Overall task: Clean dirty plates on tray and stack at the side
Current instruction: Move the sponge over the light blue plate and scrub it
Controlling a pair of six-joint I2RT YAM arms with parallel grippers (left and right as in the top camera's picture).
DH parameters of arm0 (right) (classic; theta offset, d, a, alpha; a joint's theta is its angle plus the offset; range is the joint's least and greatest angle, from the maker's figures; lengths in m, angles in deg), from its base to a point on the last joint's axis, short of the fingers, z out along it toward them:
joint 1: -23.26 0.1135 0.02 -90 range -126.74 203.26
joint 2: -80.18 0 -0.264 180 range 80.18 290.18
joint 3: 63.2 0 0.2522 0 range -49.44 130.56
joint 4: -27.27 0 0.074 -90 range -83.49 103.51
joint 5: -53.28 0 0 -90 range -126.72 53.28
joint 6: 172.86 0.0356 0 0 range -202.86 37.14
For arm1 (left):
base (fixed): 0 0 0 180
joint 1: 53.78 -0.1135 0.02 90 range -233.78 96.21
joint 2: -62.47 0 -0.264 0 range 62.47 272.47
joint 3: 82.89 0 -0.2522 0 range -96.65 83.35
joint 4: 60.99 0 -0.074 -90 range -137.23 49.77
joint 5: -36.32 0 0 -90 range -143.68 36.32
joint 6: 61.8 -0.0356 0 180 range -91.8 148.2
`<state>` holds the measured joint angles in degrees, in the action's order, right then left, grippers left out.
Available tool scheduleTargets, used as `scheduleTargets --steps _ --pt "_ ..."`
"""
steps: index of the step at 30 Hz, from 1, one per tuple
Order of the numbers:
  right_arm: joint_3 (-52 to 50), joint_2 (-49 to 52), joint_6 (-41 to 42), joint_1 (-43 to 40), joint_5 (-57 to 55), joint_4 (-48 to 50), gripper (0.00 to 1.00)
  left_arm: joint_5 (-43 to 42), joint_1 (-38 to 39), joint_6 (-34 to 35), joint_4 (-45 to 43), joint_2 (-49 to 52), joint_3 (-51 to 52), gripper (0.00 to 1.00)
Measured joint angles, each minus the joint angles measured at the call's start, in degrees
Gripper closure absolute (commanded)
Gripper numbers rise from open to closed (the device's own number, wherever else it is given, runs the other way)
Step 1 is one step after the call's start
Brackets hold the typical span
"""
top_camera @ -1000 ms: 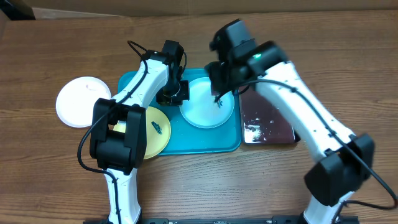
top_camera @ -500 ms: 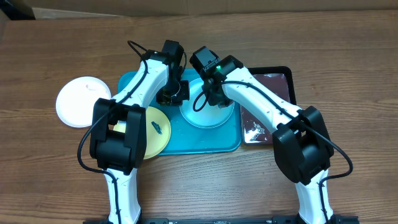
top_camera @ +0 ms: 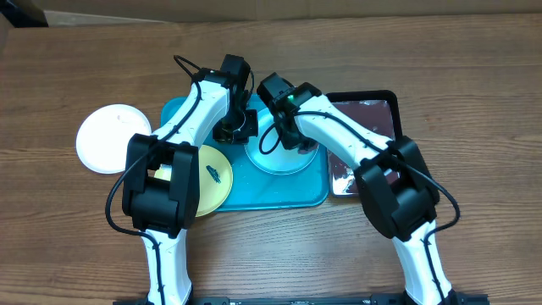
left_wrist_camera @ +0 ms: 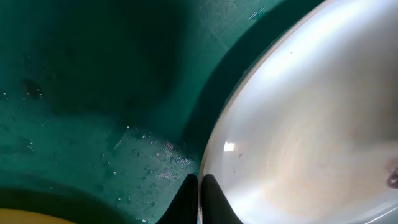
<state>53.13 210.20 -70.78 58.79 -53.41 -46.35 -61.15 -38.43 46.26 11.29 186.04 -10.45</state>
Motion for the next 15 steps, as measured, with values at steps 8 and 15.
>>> scheduleTargets --steps 8,15 --pt "0.02 0.02 0.31 -3.21 9.55 0.09 0.96 0.00 0.00 0.00 -0.04 0.00 0.00 0.96" --pt "0.02 0.00 -1.01 -7.69 24.74 0.55 0.96 0.26 -0.07 0.00 -0.04 0.00 0.00 0.96"
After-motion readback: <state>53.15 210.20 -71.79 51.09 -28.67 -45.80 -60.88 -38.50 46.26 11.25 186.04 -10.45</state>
